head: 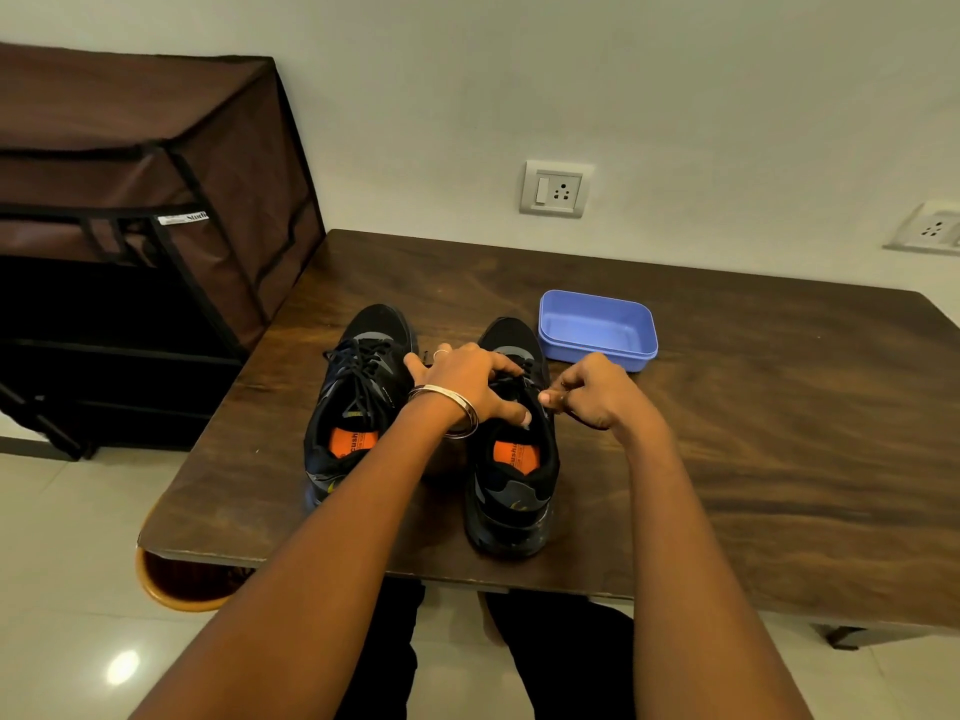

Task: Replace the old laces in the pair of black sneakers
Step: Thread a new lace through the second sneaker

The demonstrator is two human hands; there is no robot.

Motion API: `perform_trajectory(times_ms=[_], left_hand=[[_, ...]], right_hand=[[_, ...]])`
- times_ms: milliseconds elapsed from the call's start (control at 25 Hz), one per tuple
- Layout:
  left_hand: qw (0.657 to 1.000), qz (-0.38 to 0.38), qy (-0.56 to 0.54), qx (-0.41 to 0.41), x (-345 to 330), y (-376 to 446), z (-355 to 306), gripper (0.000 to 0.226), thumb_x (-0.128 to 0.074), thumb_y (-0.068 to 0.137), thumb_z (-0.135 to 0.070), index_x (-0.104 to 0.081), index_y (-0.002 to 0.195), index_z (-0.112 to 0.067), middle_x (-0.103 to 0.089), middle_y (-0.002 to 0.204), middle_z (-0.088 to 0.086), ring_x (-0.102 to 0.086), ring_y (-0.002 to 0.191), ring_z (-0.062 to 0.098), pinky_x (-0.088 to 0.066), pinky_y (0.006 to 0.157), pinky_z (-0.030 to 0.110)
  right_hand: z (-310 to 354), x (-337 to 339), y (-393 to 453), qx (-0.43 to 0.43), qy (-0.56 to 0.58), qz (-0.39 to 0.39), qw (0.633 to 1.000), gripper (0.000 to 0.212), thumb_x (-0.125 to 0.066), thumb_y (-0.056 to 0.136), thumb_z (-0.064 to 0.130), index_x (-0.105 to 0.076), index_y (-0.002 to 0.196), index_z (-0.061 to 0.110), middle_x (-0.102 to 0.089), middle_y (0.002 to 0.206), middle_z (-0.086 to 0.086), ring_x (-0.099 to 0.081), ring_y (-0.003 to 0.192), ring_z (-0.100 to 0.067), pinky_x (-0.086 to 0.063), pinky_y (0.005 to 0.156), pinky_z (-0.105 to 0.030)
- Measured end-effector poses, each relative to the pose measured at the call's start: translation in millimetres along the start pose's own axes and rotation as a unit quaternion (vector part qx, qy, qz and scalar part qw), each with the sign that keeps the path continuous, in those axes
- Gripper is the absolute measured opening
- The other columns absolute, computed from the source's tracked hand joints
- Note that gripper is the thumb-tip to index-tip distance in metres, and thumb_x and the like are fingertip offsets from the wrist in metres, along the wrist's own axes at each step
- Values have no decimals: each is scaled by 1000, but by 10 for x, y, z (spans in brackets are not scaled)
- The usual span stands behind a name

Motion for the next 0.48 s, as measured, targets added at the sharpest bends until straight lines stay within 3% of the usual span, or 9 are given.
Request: perform_trajectory(times_ms=[80,160,280,400,440,480], left_hand=[[1000,1,0,1,-6,9,21,67,-73,61,-70,-53,124,-55,-53,131,-4,-32,132,35,-11,106,68],[1000,3,-6,2,-12,20,35,67,-73,61,-70,-53,123,-56,-51,132,-2,-29,133,35,-10,105,67],[1000,5,-9,3,-35,37,37,66,-74,60,-69,-53,122,-57,-48,134,-1,-27,135,36,-10,106,68],[1000,9,-13,6,-49,45,44,66,-74,62,-67,-52,123,-56,-43,137,2,-18,139,40,-4,107,70],[1000,11,-21,8,-52,44,47,66,-74,62,-67,-52,123,-56,-42,138,2,-18,139,39,-4,108,70],[999,14,-27,10,-55,41,51,65,-75,63,-66,-51,123,-56,-42,138,1,-20,138,39,-5,108,70]], right_hand=[[-36,77,-21,-3,93,-68,993,11,-68,91,7,-77,86,4,-72,79,-4,-64,82,-13,-49,73,-24],[-22,171,-90,-1,270,-138,953,18,-60,95,5,-74,85,4,-73,86,-3,-64,78,-8,-47,66,-18],[57,287,-182,40,522,-174,834,31,-44,103,10,-61,78,13,-76,94,-7,-64,83,-15,-31,56,-23],[67,421,-221,71,693,-196,691,30,-40,104,14,-53,78,15,-65,68,-6,-57,60,-18,-29,50,-24],[45,438,-214,68,695,-214,683,28,-44,104,15,-55,78,15,-60,63,-3,-50,53,-15,-29,48,-23],[48,441,-219,66,655,-235,715,25,-49,102,15,-58,79,14,-58,63,-1,-47,51,-12,-31,46,-22]])
Point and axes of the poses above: each hand's wrist, its own y-axis towards the middle knuckle, its own x-axis out of the back of the hand, z = x × y, the point moved 3 cm from there along y, towards the middle knuckle
